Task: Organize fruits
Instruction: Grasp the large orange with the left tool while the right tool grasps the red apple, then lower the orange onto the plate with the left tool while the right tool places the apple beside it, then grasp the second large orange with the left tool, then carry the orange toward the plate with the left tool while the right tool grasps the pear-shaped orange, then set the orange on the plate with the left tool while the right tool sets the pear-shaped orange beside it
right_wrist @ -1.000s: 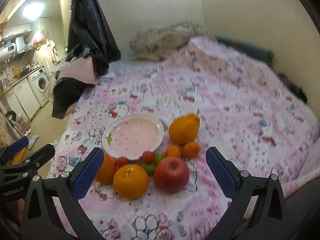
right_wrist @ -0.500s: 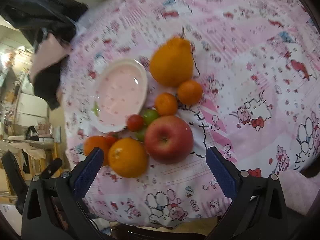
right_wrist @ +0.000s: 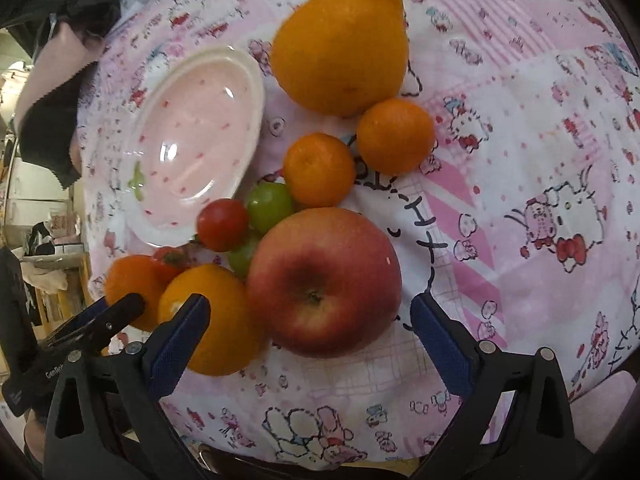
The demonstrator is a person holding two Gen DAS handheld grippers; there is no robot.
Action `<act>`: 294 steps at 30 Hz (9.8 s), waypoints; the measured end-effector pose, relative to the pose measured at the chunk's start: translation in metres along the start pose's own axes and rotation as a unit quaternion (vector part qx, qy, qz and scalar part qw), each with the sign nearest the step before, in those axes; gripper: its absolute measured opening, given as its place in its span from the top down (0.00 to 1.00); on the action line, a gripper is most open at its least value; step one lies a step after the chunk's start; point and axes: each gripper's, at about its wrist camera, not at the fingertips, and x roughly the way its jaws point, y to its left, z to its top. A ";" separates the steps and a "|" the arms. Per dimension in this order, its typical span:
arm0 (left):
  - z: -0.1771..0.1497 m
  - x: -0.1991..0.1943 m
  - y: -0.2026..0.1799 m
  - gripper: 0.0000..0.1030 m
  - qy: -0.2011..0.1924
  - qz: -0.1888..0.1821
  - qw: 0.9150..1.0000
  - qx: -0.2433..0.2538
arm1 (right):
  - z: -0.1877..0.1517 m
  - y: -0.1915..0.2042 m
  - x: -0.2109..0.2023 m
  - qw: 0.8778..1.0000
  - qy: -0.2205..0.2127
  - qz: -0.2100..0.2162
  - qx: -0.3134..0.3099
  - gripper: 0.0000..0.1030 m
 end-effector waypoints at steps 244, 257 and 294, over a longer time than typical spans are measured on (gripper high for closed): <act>0.033 -0.045 0.021 0.25 -0.138 -0.024 0.989 -0.048 | 0.068 0.056 -0.017 0.983 -0.091 0.155 -0.029 0.24; 0.062 -0.015 0.008 0.25 -0.097 -0.094 0.989 -0.059 | 0.066 0.061 0.018 0.983 -0.055 0.173 -0.012 0.24; 0.048 -0.064 -0.003 0.14 -0.190 -0.098 0.977 -0.013 | 0.059 0.022 -0.052 0.970 -0.130 0.201 0.031 0.19</act>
